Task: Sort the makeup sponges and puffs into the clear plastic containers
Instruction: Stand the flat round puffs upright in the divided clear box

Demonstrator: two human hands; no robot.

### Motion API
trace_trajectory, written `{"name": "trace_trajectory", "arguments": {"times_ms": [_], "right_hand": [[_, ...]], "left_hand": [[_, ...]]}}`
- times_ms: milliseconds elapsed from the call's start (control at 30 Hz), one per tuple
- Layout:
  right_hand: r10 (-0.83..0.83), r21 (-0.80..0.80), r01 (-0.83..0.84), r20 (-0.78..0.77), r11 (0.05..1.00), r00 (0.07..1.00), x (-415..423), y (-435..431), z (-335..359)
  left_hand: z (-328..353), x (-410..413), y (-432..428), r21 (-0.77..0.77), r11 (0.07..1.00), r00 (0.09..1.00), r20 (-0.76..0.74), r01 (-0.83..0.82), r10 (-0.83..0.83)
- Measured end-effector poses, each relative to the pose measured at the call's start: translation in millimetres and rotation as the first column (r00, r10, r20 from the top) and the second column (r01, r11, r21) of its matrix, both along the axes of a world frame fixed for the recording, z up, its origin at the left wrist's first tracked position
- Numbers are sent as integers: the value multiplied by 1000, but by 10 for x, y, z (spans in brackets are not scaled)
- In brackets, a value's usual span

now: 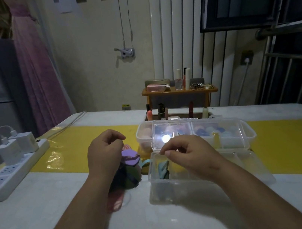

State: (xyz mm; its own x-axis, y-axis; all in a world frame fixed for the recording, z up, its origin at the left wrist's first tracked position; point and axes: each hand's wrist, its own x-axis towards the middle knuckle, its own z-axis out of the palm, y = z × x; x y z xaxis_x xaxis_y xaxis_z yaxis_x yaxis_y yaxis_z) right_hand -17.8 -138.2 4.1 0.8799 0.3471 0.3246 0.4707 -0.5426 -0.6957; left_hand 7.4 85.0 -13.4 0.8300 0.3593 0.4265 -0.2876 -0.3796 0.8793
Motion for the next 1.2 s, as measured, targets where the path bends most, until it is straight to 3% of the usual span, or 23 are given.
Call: {"name": "trace_trajectory", "arguments": {"times_ms": [167, 400, 667, 833, 1100, 1200], "right_hand": [[-50, -8, 51, 19, 999, 999, 16, 4, -13], [-78, -13, 79, 41, 997, 996, 37, 5, -34], [-79, -22, 80, 38, 997, 996, 28, 13, -25], [-79, -30, 80, 37, 996, 996, 35, 8, -35], [-88, -39, 89, 31, 995, 996, 33, 17, -34], [-87, -36, 88, 30, 995, 996, 27, 13, -29]], "left_hand": [[-23, 29, 27, 201, 979, 983, -167, -40, 74], [-67, 80, 50, 457, 885, 959, -207, -82, 196], [-77, 77, 41, 707, 706, 921, -242, -48, 306], [-92, 81, 40, 776, 631, 909, -251, -16, 332], [-60, 57, 15, 765, 641, 922, -199, -66, 333], [-33, 28, 14, 722, 683, 935, -162, -106, 317]]}}
